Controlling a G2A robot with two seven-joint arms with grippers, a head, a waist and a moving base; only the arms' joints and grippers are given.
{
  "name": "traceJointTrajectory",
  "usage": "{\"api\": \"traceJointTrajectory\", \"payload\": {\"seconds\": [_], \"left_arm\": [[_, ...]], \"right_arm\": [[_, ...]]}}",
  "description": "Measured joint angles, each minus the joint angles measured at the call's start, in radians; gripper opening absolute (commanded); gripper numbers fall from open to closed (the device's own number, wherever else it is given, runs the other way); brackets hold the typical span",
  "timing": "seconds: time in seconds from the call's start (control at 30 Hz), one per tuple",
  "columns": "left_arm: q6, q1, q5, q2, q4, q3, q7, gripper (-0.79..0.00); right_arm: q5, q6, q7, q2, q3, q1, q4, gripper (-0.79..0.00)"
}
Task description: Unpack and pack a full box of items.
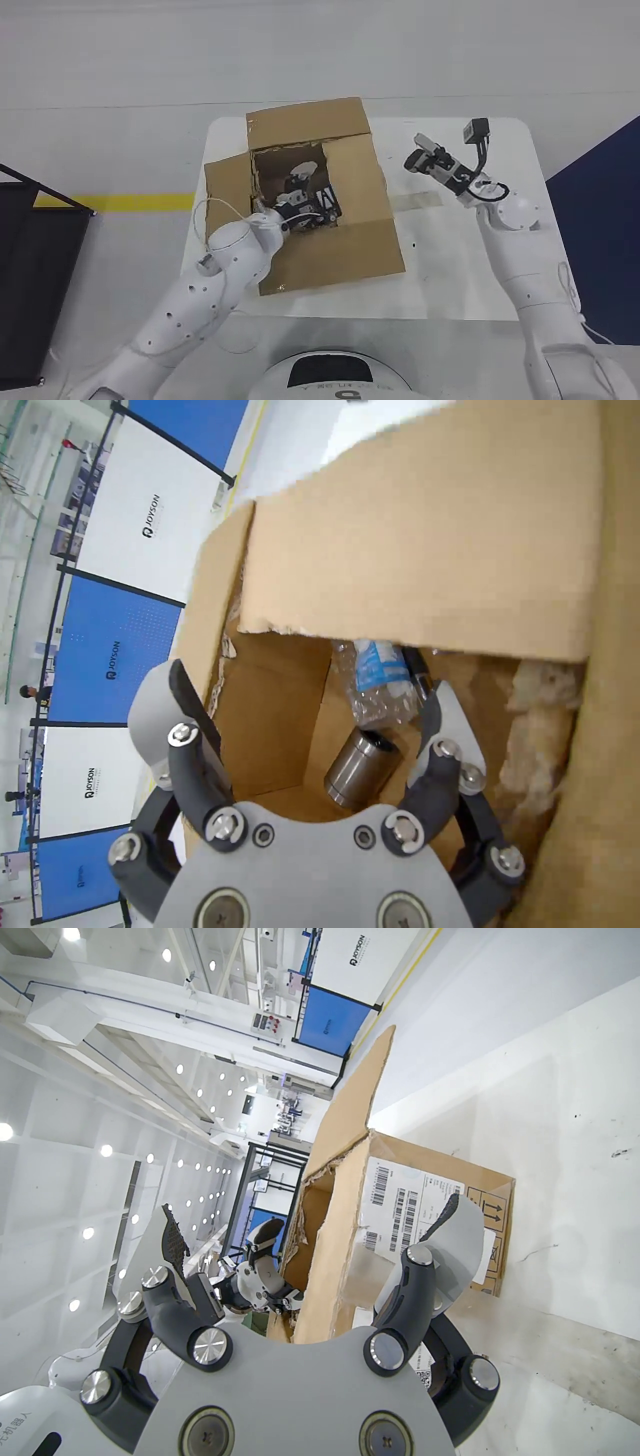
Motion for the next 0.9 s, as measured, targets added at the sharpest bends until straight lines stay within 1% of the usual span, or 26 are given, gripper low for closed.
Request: {"api": "traceJointTrajectory", "payload": {"seconds": [0.07,0.17,0.3,0.43,0.57,0.73,0.83,0.9], "left_arm": [[0.032,-0.019,0.001,-0.006,-0.005,0.006,0.029,0.000],[0.066,-0.043,-0.019,-0.014,-0.015,-0.004,0.028,0.000],[0.079,-0.076,-0.042,-0.025,-0.011,-0.003,0.006,0.000],[0.090,-0.108,-0.049,-0.040,0.004,0.026,0.002,0.000],[0.107,-0.145,-0.045,-0.062,0.033,0.084,-0.003,0.000],[0.147,-0.206,-0.057,-0.100,0.082,0.164,-0.021,0.000],[0.176,-0.253,-0.081,-0.130,0.124,0.214,-0.028,0.000],[0.193,-0.287,-0.097,-0.152,0.159,0.248,-0.035,0.000]], "right_arm": [[0.029,0.000,0.027,-0.003,-0.012,0.003,0.011,0.000],[0.081,0.002,0.081,-0.004,-0.021,0.003,0.024,0.000],[0.179,-0.010,0.177,-0.006,-0.025,-0.003,0.038,0.000],[0.306,-0.030,0.284,-0.008,-0.014,-0.007,0.062,0.000],[0.429,-0.043,0.394,-0.004,0.014,-0.013,0.106,0.000],[0.473,-0.067,0.439,0.008,0.071,-0.027,0.162,0.000],[0.512,-0.096,0.465,0.019,0.124,-0.059,0.174,0.000],[0.516,-0.116,0.459,0.028,0.163,-0.088,0.172,0.000]]}}
